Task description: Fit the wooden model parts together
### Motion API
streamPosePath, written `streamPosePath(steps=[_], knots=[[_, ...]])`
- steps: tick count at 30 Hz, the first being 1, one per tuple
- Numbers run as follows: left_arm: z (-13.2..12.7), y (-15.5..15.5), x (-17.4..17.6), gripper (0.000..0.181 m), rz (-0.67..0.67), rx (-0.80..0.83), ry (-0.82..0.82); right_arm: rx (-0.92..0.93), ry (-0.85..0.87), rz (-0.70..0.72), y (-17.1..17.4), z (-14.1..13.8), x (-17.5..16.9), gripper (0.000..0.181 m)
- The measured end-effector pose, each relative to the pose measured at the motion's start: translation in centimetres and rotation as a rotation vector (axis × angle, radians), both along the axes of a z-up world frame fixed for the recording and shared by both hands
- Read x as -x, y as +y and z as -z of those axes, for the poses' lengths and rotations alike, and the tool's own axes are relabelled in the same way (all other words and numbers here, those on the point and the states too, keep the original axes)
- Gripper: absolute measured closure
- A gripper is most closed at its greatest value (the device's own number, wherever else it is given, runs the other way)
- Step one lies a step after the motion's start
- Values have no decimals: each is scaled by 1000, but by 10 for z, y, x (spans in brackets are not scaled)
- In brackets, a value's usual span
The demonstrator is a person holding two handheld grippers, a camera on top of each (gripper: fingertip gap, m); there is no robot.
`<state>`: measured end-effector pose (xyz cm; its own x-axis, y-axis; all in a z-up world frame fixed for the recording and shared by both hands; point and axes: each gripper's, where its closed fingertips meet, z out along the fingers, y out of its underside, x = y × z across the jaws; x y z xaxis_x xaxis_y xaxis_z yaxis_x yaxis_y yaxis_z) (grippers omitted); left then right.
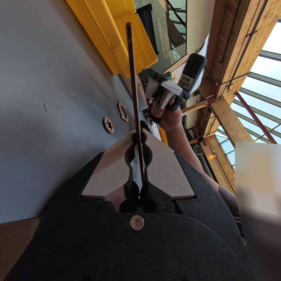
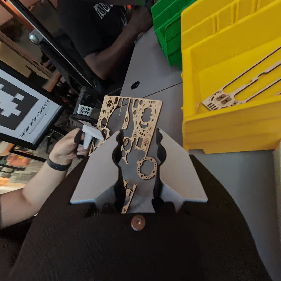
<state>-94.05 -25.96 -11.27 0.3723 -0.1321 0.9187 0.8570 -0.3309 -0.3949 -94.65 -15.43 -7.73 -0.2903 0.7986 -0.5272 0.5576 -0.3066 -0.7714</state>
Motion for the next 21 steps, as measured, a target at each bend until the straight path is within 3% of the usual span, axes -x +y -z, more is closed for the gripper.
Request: streamPosePath(steps=[5,11,15,21], knots=[[18,4,8,172,-78,210,95,-240,149,81,3,-24,-18,136],[25,12,10,160,-102,353,108,-443,-68,-46,-11,41,-57,140],[28,9,13,154,-121,490,215,-552,-147,-93,-17,66,-72,137],[22,6,24,110,-169,692,411,-585,-64,-107,-30,45,-71,139]])
